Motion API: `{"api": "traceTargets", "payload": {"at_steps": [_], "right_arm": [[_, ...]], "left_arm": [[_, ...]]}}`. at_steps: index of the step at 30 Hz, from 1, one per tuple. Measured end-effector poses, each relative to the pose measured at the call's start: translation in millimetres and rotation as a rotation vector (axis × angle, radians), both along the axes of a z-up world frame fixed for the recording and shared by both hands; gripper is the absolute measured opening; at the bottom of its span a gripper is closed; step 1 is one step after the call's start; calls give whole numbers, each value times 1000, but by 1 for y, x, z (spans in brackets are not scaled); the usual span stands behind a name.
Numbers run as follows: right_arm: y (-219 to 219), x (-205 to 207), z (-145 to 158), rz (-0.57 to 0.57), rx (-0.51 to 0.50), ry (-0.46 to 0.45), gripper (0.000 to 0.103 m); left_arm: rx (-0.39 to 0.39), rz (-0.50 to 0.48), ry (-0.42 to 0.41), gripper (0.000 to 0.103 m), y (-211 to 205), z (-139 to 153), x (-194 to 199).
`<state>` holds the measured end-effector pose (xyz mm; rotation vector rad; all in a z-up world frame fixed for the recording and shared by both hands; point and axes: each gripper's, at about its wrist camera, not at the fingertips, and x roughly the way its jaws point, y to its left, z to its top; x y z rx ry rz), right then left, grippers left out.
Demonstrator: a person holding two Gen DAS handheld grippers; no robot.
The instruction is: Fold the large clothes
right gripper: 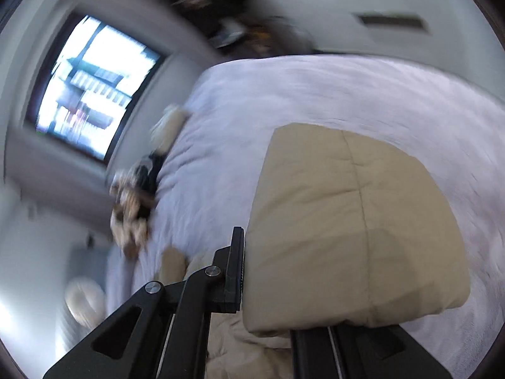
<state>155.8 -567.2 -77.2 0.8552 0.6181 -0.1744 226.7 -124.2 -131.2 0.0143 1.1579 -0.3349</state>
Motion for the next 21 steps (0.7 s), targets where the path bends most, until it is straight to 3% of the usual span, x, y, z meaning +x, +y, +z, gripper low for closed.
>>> {"api": "traceTargets", "payload": {"at_steps": [5, 8, 14, 17, 21], "right_arm": [[118, 57, 38, 242, -272, -7, 8], [190, 80, 38, 380, -351, -6, 8], [312, 117, -20, 585, -446, 124, 8], [341, 126, -57, 636, -426, 214, 8], [347, 138, -93, 642, -410, 314, 12]], "left_arm": [[8, 82, -38, 103, 43, 6, 10], [11, 141, -43, 103, 71, 4, 14], [15, 229, -42, 103, 120, -4, 16], [19, 249, -39, 103, 136, -8, 17], [16, 258, -26, 103, 150, -14, 18]]}}
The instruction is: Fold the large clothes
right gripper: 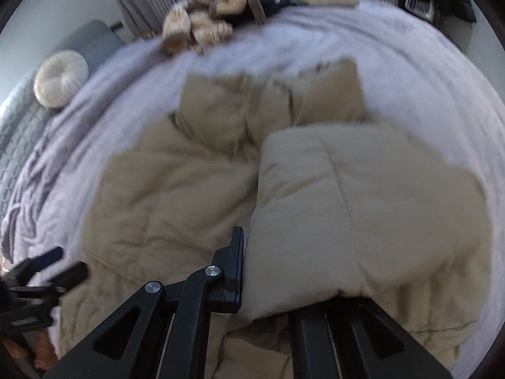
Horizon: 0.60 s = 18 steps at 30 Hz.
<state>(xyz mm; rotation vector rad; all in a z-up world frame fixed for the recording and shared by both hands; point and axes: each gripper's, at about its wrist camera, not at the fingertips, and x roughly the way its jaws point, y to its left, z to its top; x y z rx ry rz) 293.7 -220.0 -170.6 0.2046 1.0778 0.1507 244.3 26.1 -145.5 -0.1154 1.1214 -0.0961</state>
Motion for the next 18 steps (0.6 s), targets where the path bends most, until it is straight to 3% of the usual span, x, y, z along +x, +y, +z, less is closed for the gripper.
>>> {"api": "traceTargets", "payload": {"at_steps": [1, 3, 5, 6, 10, 13, 15, 17, 18], "right_arm": [[-1, 0, -5, -13, -2, 24, 12], [-8, -4, -3, -35, 51, 47, 27], [-17, -10, 7, -60, 137, 41, 77], [-22, -16, 14, -75, 165, 25, 82], [-52, -36, 27, -204, 243, 11, 82], [-88, -42, 15, -365, 372, 22, 81], [-114, -44, 1, -496, 490, 28, 65], [-126, -35, -5, -552, 565, 23, 21], [-125, -28, -4, -544, 582, 5, 18]], "left_arm": [[-5, 1, 1, 103, 2, -1, 0], [-15, 4, 0, 103, 5, 0, 0], [-30, 11, 4, 103, 8, 0, 1], [-37, 13, 2, 103, 10, 0, 1], [-48, 13, -12, 103, 14, 4, 3], [-55, 19, -15, 103, 17, 5, 7], [-68, 28, -13, 103, 20, 5, 9], [-85, 35, -10, 103, 24, 5, 11], [-102, 36, -11, 103, 27, 6, 13]]}}
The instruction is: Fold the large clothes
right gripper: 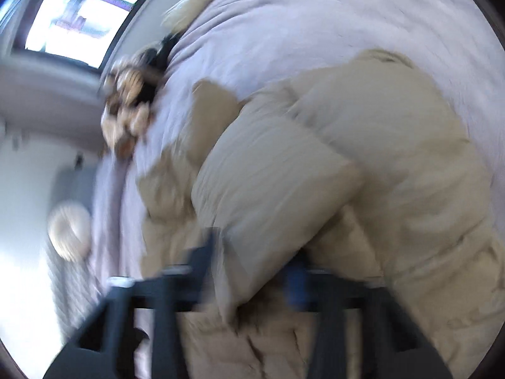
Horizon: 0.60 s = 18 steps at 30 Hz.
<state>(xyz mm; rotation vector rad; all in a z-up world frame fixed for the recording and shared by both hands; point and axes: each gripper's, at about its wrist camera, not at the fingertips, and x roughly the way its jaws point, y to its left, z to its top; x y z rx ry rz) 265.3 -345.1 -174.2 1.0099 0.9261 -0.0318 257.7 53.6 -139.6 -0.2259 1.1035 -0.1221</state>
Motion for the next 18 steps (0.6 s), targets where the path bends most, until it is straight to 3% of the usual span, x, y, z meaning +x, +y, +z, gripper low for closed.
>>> {"api": "traceTargets", "payload": {"at_steps": [2, 6, 10, 13, 18], "right_arm": [[14, 12, 16, 66, -57, -58, 15], [81, 32, 45, 317, -230, -150, 15], [148, 42, 42, 526, -338, -114, 21], [170, 39, 26, 605, -303, -41, 67], [155, 8, 28, 603, -273, -25, 68]], "left_arm": [[-40, -1, -6, 103, 6, 2, 3], [-218, 11, 0, 103, 24, 6, 12], [-337, 42, 7, 103, 37, 10, 22], [-407, 30, 20, 103, 36, 8, 28], [-468, -40, 99, 103, 12, -7, 34]]}}
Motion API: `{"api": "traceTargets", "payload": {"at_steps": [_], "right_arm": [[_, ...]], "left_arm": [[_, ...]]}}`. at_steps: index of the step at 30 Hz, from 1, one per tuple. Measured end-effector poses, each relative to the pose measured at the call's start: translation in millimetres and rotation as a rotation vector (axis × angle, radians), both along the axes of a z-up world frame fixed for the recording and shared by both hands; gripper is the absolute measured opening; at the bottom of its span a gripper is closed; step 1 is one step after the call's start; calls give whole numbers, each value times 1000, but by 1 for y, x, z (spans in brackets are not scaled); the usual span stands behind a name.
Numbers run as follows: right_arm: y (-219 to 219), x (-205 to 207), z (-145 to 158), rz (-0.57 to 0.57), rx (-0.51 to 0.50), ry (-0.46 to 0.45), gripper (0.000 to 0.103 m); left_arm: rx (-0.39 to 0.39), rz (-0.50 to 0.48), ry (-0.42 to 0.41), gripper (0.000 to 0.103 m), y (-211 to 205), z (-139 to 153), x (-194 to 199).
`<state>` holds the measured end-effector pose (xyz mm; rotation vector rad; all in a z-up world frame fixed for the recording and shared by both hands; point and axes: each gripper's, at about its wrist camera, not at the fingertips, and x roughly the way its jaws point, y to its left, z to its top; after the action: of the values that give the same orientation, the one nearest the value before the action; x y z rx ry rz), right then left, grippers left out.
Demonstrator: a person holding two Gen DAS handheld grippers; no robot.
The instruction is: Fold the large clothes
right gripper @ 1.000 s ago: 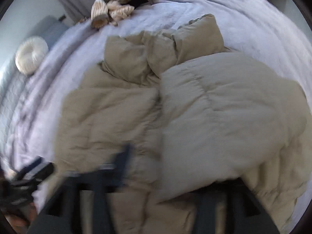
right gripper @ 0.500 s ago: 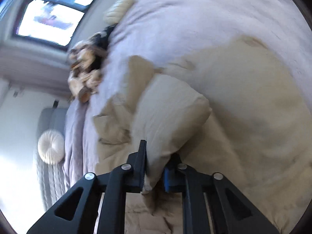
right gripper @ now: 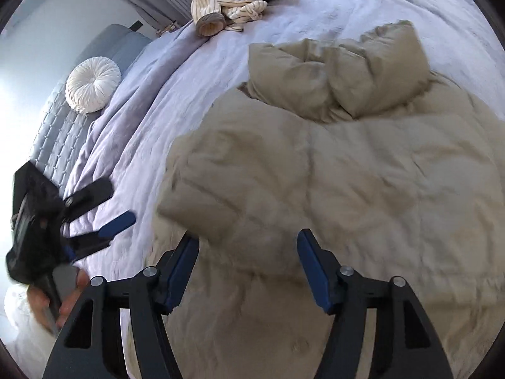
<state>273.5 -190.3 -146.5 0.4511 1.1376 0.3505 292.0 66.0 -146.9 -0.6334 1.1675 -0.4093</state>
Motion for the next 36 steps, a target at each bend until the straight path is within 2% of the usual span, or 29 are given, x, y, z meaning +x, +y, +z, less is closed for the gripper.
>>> {"api": "traceTargets", "payload": {"at_steps": [4, 7, 9, 12, 14, 15, 16, 17, 19, 22, 25, 29, 31, 34, 36], "right_arm": [[-68, -36, -12, -126, 22, 78, 68], [-127, -61, -25, -279, 67, 131, 68], [-168, -76, -35, -415, 125, 158, 68], [-205, -91, -46, -553, 239, 141, 68], [-224, -93, -50, -629, 281, 127, 68], [-233, -92, -52, -669, 294, 124, 68], [-238, -91, -54, -685, 301, 124, 66], [-243, -88, -55, -700, 308, 124, 48], [-248, -82, -55, -699, 288, 142, 8], [-247, -84, -50, -660, 226, 124, 7], [-238, -85, -58, -626, 158, 144, 7], [-239, -88, -77, -627, 165, 167, 7], [-239, -88, -79, -631, 167, 163, 7], [-241, -90, -79, -635, 176, 160, 7], [-241, -90, -79, -635, 183, 157, 7]], "left_arm": [[-22, -67, 26, 103, -30, -12, 3], [18, -106, 30, 103, -50, -22, 8], [51, -109, 53, 103, -60, -32, 12], [87, -104, 67, 103, -68, -39, 16], [119, -109, 60, 87, -75, -38, 19], [130, -119, 59, 64, -78, -37, 19], [139, -130, 61, 33, -80, -37, 20], [137, -142, 65, 23, -81, -37, 19], [129, -146, 39, 20, -81, -31, 12], [175, -169, -11, 20, -79, -23, -2], [214, -178, 24, 20, -77, -38, -7], [211, -151, 39, 21, -69, -42, -7], [255, -143, 22, 21, -65, -34, -9], [379, -134, -36, 21, -52, -11, -10], [380, -128, -59, 21, -44, 2, -11]]}}
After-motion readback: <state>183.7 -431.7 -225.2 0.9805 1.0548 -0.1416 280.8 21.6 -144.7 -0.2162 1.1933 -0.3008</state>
